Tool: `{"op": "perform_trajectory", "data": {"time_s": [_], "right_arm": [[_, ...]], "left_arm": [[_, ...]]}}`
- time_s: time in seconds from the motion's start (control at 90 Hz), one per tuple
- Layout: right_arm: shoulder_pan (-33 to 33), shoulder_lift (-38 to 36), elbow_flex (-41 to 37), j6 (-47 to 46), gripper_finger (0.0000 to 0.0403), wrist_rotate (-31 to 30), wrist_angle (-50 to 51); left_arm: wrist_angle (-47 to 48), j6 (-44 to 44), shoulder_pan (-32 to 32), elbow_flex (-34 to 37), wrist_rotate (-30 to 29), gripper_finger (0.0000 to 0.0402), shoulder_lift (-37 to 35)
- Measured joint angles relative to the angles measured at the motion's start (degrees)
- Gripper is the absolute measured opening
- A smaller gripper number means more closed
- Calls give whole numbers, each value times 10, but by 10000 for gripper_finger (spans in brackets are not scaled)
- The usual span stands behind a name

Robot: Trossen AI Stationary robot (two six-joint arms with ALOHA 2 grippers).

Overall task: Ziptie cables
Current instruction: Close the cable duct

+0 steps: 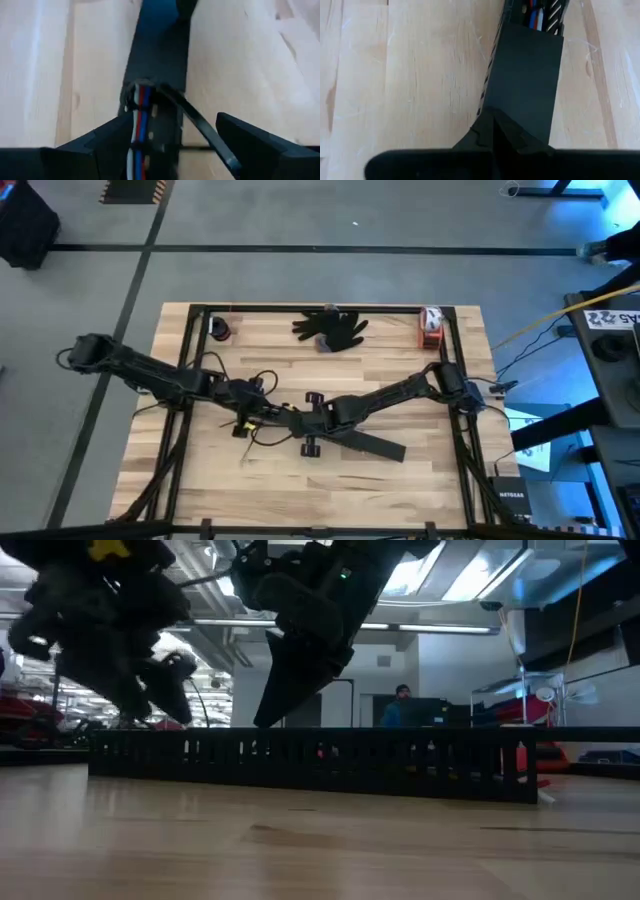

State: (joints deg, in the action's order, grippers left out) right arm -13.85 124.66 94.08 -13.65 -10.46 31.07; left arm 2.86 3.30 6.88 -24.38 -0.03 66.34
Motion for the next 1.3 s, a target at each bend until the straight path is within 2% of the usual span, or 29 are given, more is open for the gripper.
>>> {"op": "perform_trajectory", "data": {"time_s": [0.278,0.389,0.589,0.9,1.056,1.3], "right_arm": [[0,0,0,0,0,5,2],[0,0,0,0,0,6,3],[0,0,0,0,0,10,-1],[0,0,0,0,0,11,-9],[1,1,-1,1,0,11,-23],[11,1,-1,1,0,16,-31]], "left_arm": [[-30,17,-22,3,-1,280,8],[-31,23,-26,16,21,280,23],[-87,-18,-27,53,43,280,45],[-288,-107,-20,148,43,280,51],[-324,-122,0,162,23,280,61],[-436,-143,29,170,-8,270,146]]}}
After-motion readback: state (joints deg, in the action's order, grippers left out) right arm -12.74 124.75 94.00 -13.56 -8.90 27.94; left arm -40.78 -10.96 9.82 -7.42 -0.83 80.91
